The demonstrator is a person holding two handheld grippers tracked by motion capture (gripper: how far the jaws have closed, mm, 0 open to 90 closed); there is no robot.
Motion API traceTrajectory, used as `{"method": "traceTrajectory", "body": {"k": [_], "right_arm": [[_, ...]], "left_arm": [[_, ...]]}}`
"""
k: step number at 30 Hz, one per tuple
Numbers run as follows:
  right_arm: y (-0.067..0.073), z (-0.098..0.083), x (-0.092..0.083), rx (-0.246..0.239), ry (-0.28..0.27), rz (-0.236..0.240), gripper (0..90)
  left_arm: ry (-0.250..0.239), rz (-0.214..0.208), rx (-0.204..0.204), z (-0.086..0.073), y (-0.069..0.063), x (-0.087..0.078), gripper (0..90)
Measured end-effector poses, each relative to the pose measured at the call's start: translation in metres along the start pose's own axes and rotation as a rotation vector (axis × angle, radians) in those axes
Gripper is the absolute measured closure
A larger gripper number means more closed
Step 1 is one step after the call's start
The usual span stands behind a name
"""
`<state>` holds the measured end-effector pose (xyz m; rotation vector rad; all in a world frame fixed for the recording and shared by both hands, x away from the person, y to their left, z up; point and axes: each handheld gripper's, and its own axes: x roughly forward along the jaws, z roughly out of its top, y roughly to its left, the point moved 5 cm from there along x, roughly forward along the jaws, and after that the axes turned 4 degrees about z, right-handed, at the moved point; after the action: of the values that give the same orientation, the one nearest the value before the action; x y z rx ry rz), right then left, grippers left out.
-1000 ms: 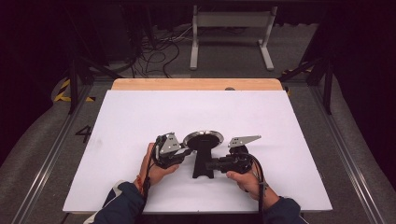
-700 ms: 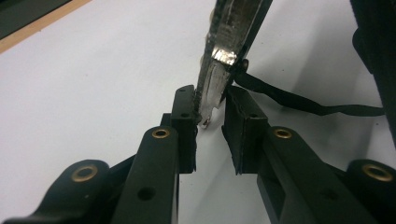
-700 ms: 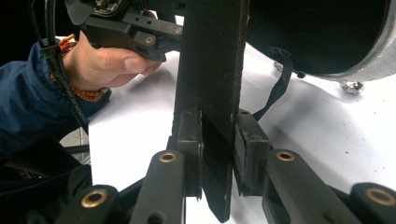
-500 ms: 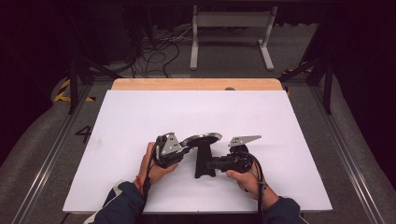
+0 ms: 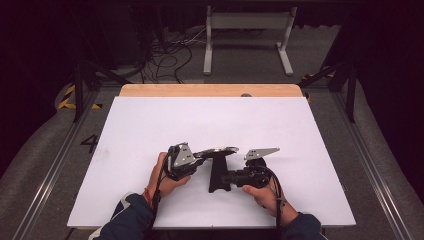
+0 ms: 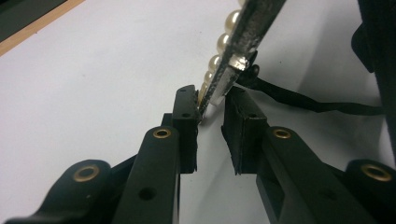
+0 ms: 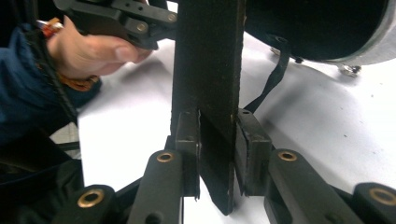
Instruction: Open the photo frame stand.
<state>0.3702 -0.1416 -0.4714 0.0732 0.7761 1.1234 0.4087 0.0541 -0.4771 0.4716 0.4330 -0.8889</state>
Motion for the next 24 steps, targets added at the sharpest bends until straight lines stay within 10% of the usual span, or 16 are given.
{"method": "traceTrajectory", "body": {"k": [15, 24], "right_arm": [[0.013, -0.006, -0.012, -0.049, -0.018, -0.14, 67.2], [0.031, 0.008, -0.041, -0.183, -0.141, -0.299, 63.4]], "left_arm": [[-0.01, -0.031, 0.057, 0.004, -0.001, 0.0, 64.8], [-0.026, -0.018, 0.038, 0.007, 0.006, -0.008, 51.6]]}}
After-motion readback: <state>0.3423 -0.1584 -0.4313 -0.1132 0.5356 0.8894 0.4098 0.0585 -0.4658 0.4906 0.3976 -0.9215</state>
